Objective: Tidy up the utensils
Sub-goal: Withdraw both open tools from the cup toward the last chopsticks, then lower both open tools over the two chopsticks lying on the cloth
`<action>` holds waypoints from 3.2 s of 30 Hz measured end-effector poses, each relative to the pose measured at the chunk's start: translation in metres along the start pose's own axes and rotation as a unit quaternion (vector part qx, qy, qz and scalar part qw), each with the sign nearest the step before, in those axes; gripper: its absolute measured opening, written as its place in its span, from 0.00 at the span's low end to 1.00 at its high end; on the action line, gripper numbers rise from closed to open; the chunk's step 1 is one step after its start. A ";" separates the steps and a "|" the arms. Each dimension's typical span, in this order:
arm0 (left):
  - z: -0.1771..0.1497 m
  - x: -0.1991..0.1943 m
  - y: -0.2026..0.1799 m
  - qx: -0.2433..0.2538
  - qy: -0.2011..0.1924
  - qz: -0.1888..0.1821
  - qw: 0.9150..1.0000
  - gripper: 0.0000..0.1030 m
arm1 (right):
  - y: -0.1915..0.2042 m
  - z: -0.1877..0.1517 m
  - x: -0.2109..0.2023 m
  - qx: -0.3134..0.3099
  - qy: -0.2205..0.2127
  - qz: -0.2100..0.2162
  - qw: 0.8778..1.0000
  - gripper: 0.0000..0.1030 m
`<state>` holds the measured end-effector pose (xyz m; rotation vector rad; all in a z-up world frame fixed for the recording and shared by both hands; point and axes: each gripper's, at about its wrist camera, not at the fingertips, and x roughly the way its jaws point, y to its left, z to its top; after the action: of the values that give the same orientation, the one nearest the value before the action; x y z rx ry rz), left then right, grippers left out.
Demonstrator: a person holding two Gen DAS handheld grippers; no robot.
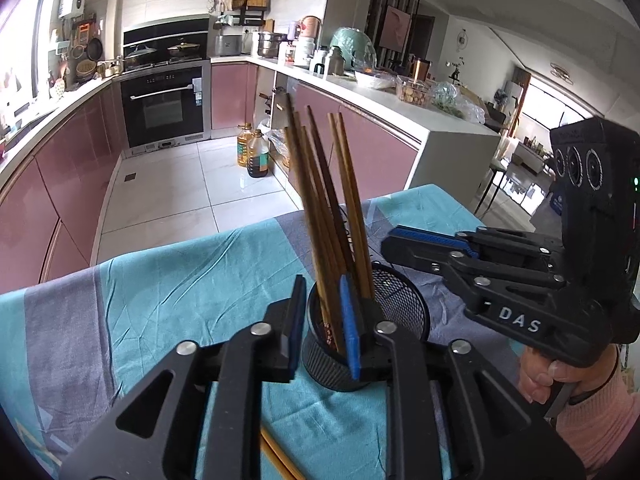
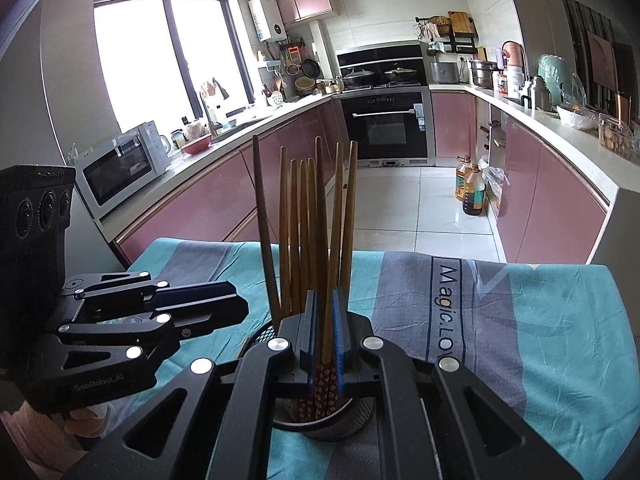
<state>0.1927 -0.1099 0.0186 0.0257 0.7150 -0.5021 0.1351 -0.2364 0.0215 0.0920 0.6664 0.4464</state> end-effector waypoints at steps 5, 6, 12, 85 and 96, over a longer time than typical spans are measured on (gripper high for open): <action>-0.018 -0.024 0.009 -0.006 -0.034 0.015 0.999 0.47 | 0.008 -0.007 -0.019 -0.008 -0.018 0.018 1.000 0.23; -0.021 -0.028 0.011 -0.005 -0.038 0.019 0.999 0.49 | 0.011 -0.011 -0.024 -0.012 -0.023 0.022 0.999 0.24; -0.057 -0.051 0.027 -0.013 -0.045 0.062 0.997 0.69 | 0.028 -0.033 -0.047 -0.026 -0.036 0.061 0.997 0.36; -0.164 0.002 0.044 -0.038 0.082 0.085 0.992 0.62 | 0.072 -0.119 0.054 -0.009 0.150 0.052 0.987 0.23; -0.164 0.018 0.039 -0.028 0.101 0.092 0.990 0.45 | 0.066 -0.117 0.056 -0.009 0.150 0.053 0.987 0.23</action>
<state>0.1196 -0.0520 -0.1232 0.0910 0.9147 -0.3046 0.0770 -0.1597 -0.0878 0.0432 0.9572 0.5756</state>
